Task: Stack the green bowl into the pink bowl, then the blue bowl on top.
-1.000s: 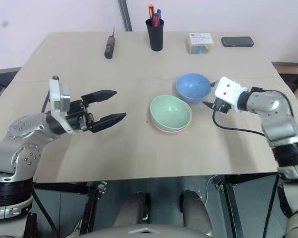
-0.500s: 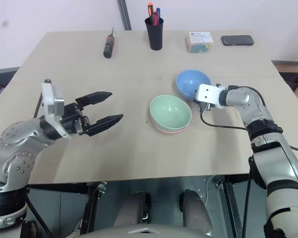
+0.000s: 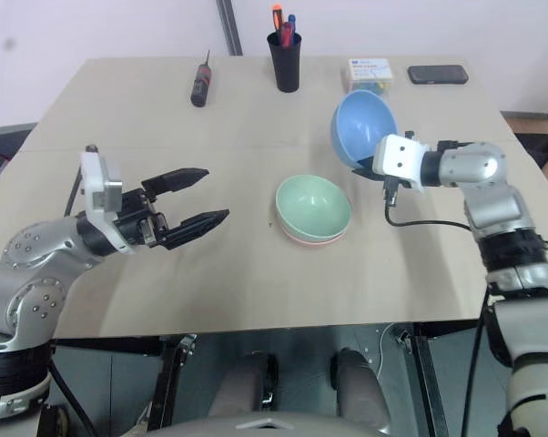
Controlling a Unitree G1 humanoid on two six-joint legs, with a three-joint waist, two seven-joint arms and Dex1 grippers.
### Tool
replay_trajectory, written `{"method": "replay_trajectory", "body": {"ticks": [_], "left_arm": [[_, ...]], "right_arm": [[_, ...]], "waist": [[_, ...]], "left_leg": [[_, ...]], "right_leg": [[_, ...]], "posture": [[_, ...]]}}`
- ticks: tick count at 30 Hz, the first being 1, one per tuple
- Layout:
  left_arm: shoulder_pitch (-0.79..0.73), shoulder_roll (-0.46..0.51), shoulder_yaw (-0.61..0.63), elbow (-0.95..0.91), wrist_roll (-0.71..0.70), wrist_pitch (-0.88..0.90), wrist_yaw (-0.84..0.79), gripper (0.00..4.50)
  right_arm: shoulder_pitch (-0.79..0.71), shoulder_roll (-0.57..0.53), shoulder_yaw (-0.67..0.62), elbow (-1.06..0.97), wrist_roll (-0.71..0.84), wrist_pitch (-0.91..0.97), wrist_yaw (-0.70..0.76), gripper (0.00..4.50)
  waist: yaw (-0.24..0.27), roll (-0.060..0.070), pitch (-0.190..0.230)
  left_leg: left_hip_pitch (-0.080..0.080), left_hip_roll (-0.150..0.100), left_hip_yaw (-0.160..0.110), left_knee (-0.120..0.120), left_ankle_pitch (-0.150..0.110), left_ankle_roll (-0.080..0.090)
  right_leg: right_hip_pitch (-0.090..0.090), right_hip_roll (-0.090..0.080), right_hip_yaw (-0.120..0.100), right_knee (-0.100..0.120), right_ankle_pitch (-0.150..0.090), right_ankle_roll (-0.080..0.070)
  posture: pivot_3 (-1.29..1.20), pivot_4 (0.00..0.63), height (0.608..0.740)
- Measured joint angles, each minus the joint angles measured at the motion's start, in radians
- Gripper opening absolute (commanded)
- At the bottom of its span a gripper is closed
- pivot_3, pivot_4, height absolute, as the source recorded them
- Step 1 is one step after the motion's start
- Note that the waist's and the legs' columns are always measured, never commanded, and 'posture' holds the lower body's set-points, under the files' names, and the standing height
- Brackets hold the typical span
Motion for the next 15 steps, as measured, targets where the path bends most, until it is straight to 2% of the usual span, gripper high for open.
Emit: {"method": "replay_trajectory", "body": {"ticks": [2,5,6,7,11,12,15], "left_arm": [[-0.002,-0.001,-0.003,0.006,0.010,-0.006,-0.002,4.50],[-0.007,-0.001,-0.004,0.021,0.012,-0.013,-0.006,4.50],[-0.008,-0.001,-0.004,0.023,0.013,-0.014,-0.007,4.50],[-0.011,-0.001,-0.006,0.024,0.013,-0.014,-0.007,4.50],[-0.028,-0.001,-0.012,0.024,0.013,-0.016,-0.010,4.50],[-0.028,-0.001,-0.012,0.025,0.013,-0.016,-0.011,4.50],[-0.026,-0.001,-0.015,0.024,0.016,-0.017,-0.015,4.50]], "right_arm": [[0.042,0.001,0.006,-0.165,0.059,0.130,-0.005,0.03],[0.075,0.012,0.032,-0.274,0.079,0.249,-0.032,0.03],[0.083,0.025,0.048,-0.287,0.077,0.272,-0.045,0.74],[0.087,0.037,0.058,-0.287,0.074,0.281,-0.054,1.03],[0.091,0.068,0.098,-0.267,0.031,0.300,-0.090,2.83],[0.091,0.067,0.098,-0.263,0.025,0.301,-0.093,3.10],[0.091,0.068,0.079,-0.258,0.027,0.318,-0.123,4.45]], "waist": [[-0.004,0.000,0.000],[-0.003,0.000,0.000],[-0.002,0.000,0.000],[-0.002,0.000,0.000],[-0.002,0.000,0.000],[-0.002,0.000,0.000],[-0.001,0.000,0.000]], "left_leg": [[0.001,0.000,0.000,0.000,0.000,0.000],[0.002,0.000,-0.001,0.001,0.000,0.000],[0.002,-0.001,-0.001,0.002,0.000,0.000],[0.002,-0.001,-0.001,0.002,0.000,0.000],[0.001,-0.001,-0.001,0.001,0.000,0.000],[0.001,-0.001,-0.001,0.001,0.000,0.000],[0.000,-0.001,-0.001,0.001,0.000,0.000]], "right_leg": [[0.001,0.000,0.000,0.001,0.000,0.000],[0.003,0.000,-0.001,0.001,0.000,0.000],[0.003,0.000,-0.001,0.001,0.000,0.000],[0.003,0.000,-0.001,0.001,0.000,0.000],[0.002,0.000,-0.001,0.000,0.000,0.000],[0.002,0.000,-0.001,0.000,0.000,0.000],[0.001,0.000,-0.001,-0.001,0.000,0.000]], "posture": [[0.00,0.150,0.740],[0.00,0.150,0.740],[0.00,0.150,0.740],[0.00,0.150,0.740],[0.00,0.150,0.740],[0.00,0.150,0.740],[0.00,0.150,0.740]]}}
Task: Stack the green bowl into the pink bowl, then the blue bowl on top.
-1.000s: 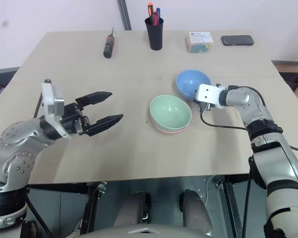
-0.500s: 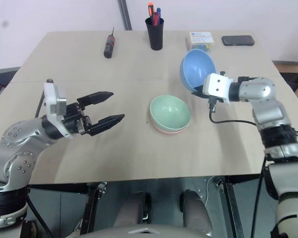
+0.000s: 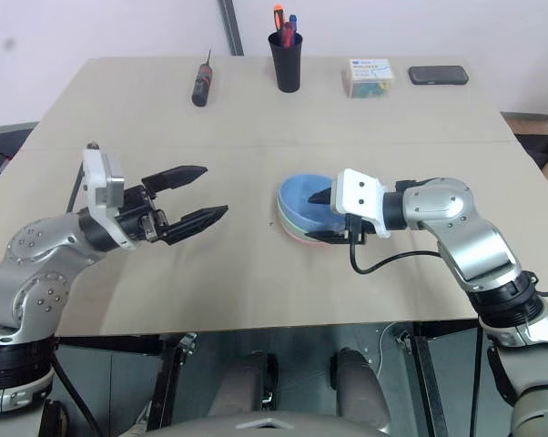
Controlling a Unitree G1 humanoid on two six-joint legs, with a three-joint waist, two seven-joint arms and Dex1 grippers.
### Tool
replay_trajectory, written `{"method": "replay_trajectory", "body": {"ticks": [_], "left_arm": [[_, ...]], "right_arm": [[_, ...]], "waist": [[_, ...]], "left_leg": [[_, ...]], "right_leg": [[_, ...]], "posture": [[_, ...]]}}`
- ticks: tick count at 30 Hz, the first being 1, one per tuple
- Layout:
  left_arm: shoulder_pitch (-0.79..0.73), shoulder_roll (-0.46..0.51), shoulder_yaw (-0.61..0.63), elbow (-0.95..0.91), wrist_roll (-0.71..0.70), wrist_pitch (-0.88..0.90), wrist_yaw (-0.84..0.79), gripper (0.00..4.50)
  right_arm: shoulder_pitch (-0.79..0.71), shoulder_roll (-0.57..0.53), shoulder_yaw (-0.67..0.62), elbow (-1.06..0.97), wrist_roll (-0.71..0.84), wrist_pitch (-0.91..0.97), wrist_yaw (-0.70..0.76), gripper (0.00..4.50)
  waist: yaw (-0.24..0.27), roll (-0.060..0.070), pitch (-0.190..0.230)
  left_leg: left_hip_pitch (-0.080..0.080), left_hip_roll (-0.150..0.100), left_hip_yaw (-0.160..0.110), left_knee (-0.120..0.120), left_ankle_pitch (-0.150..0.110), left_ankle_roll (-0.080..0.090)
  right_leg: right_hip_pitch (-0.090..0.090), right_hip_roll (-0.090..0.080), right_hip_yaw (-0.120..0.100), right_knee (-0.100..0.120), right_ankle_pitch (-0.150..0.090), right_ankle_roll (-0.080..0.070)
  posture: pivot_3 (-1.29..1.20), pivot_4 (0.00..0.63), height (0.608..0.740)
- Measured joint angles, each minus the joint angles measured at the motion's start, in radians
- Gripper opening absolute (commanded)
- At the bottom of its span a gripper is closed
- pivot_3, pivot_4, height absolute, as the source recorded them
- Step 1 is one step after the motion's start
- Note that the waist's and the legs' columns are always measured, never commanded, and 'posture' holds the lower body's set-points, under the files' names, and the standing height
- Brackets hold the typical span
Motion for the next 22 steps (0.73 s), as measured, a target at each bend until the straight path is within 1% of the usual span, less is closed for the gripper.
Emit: {"method": "replay_trajectory", "body": {"ticks": [2,5,6,7,9,10,11,14,17,19,22], "left_arm": [[0.012,0.000,-0.004,-0.002,0.012,-0.005,0.000,4.50],[0.044,-0.002,-0.004,-0.006,0.016,-0.019,-0.003,4.50],[0.071,-0.002,-0.001,-0.006,0.015,-0.026,-0.015,4.50],[0.076,-0.002,-0.001,-0.006,0.015,-0.026,-0.018,4.50],[0.097,0.008,0.002,-0.006,0.000,-0.026,-0.056,4.50],[0.114,0.024,0.009,-0.006,-0.007,-0.025,-0.080,4.50],[0.119,0.027,0.015,-0.005,-0.008,-0.025,-0.088,4.50],[0.155,0.061,0.052,-0.003,-0.001,-0.028,-0.108,4.50],[0.179,0.074,0.064,-0.003,0.039,-0.040,-0.086,4.50],[0.239,0.099,0.096,-0.005,0.047,-0.042,-0.106,4.50],[0.285,0.139,0.133,-0.004,0.049,-0.039,-0.138,4.50]], "right_arm": [[0.003,0.017,-0.067,-0.010,0.032,0.023,-0.040,4.49],[0.049,-0.009,-0.174,-0.073,0.101,0.070,-0.057,4.49],[0.132,-0.037,-0.256,-0.127,0.157,0.111,-0.063,4.49],[0.142,-0.040,-0.263,-0.129,0.162,0.115,-0.064,4.49],[0.218,-0.062,-0.314,-0.148,0.190,0.143,-0.077,4.49],[0.264,-0.068,-0.359,-0.149,0.203,0.158,-0.093,4.49],[0.279,-0.071,-0.374,-0.149,0.206,0.164,-0.096,4.49],[0.417,-0.107,-0.494,-0.156,0.224,0.164,-0.097,4.49],[0.482,-0.121,-0.558,-0.170,0.229,0.151,-0.096,4.49],[0.555,-0.150,-0.632,-0.182,0.249,0.151,-0.076,4.49],[0.594,-0.162,-0.694,-0.191,0.286,0.160,-0.062,4.49]], "waist": [[0.001,0.000,0.000],[0.005,0.000,0.000],[0.013,0.000,0.000],[0.015,0.000,0.000],[0.018,0.000,0.000],[0.019,0.000,0.000],[0.019,0.000,0.000],[0.020,0.000,0.000],[0.018,0.000,0.000],[0.016,0.000,0.000],[0.017,-0.001,0.000]], "left_leg": [[0.000,0.000,0.000,0.000,0.000,0.000],[0.000,0.000,-0.001,-0.001,0.000,0.000],[0.000,0.000,-0.001,-0.001,0.000,0.000],[0.000,0.000,-0.001,-0.001,0.000,0.000],[0.000,0.000,0.000,-0.001,0.000,0.000],[0.000,0.000,0.002,-0.001,0.000,0.000],[0.000,0.000,0.003,-0.001,0.000,0.000],[0.001,0.000,0.005,-0.001,0.000,0.000],[0.002,0.000,0.006,-0.001,0.000,0.000],[0.002,0.001,0.008,-0.001,0.000,0.000],[0.002,0.001,0.008,-0.001,0.000,0.000]], "right_leg": [[0.000,0.000,0.000,0.000,0.000,0.000],[0.000,0.000,-0.001,-0.001,0.000,0.000],[0.000,0.000,-0.001,-0.001,0.000,0.000],[0.000,0.000,-0.001,-0.001,0.000,0.000],[0.000,0.000,-0.001,-0.001,0.000,0.000],[0.001,0.000,-0.001,-0.001,0.000,0.000],[0.001,0.000,-0.001,0.000,0.000,0.000],[0.001,0.000,-0.001,0.000,0.000,0.000],[0.001,0.000,0.001,0.000,0.000,0.000],[0.001,0.001,0.002,0.000,0.000,0.000],[0.001,0.001,0.002,0.000,0.000,0.000]], "posture": [[0.00,0.150,0.740],[0.00,0.150,0.740],[0.00,0.150,0.740],[0.00,0.150,0.740],[0.00,0.150,0.740],[0.00,0.150,0.740],[0.00,0.150,0.740],[0.00,0.150,0.740],[0.00,0.150,0.740],[0.00,0.150,0.740],[0.00,0.150,0.740]]}}
